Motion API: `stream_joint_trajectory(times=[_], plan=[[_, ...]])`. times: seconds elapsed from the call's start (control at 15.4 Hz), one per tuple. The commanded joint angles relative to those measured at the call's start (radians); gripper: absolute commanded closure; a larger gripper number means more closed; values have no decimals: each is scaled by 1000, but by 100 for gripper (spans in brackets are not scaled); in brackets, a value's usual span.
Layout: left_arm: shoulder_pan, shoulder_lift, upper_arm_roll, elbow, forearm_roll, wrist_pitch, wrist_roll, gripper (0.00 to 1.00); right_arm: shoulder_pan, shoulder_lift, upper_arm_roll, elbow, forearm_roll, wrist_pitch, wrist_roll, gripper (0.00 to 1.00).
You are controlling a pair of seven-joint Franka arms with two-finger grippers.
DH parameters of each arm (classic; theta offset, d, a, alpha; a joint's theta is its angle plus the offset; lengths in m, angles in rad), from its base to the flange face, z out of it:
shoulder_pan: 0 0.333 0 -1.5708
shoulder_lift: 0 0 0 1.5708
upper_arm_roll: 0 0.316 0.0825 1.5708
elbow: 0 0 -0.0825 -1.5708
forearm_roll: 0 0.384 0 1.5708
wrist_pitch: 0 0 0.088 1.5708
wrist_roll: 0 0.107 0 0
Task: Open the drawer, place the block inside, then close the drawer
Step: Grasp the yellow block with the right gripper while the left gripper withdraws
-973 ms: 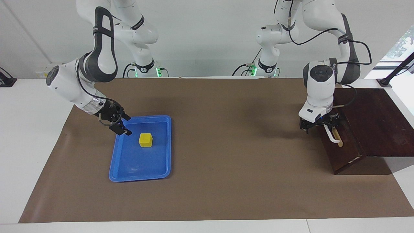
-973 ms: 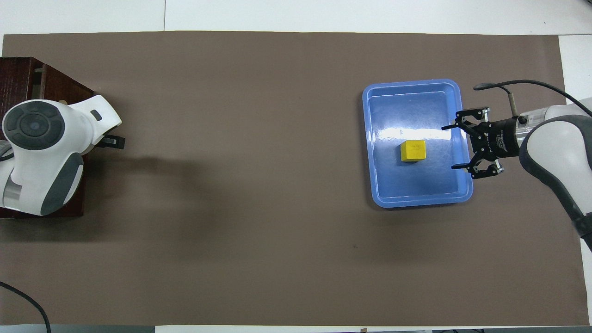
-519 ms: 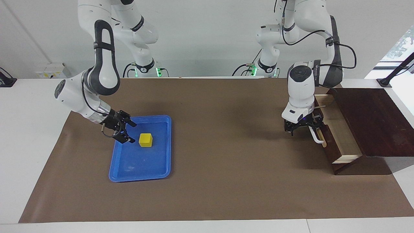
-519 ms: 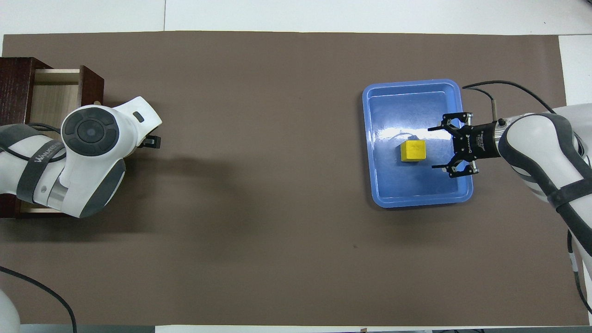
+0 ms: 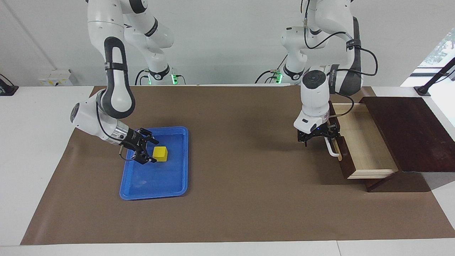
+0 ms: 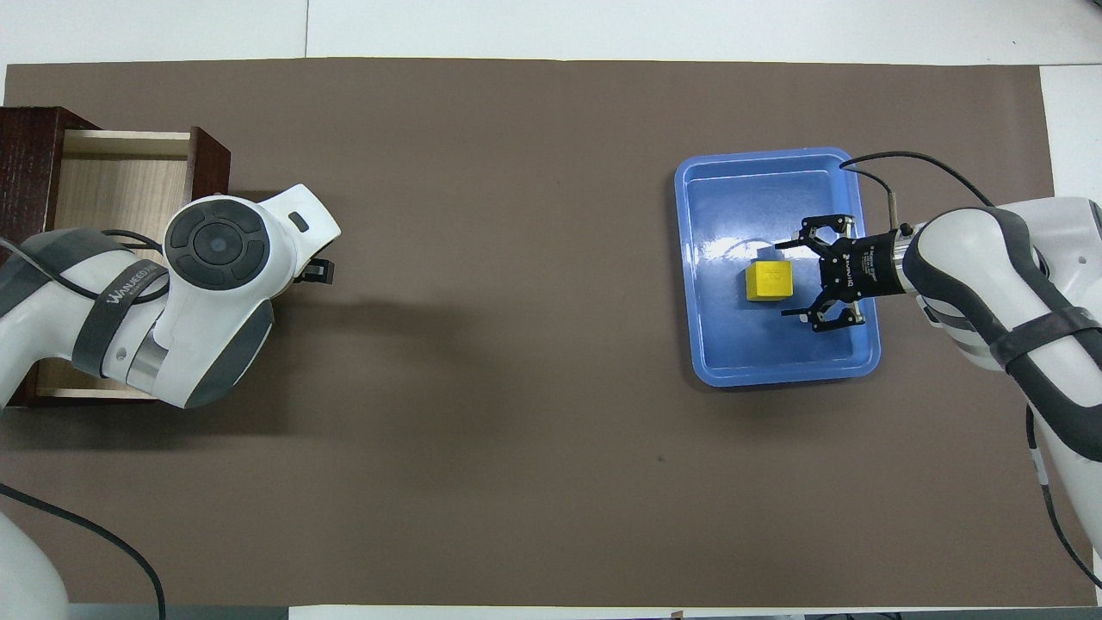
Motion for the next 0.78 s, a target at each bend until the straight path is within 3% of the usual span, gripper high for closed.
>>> stream_joint_trajectory(times=[0.0, 0.19, 0.45, 0.52, 0.71], plan=[[-26, 27, 5, 203, -133, -222, -13, 0, 2, 13, 3, 11, 27, 20, -22, 0], [-50, 47, 3, 412, -215, -463, -150, 0, 3, 13, 3, 11, 27, 27, -22, 0], [-79, -27, 3, 442, -413, -507, -550, 0, 5, 13, 3, 5, 28, 33, -22, 2], [-89, -40, -3, 440, -431, -510, -648, 0, 5, 13, 3, 5, 30, 33, -22, 12], [-160, -57, -23, 434, -447, -530, -1041, 0, 5, 13, 4, 6, 33, 31, -28, 100]])
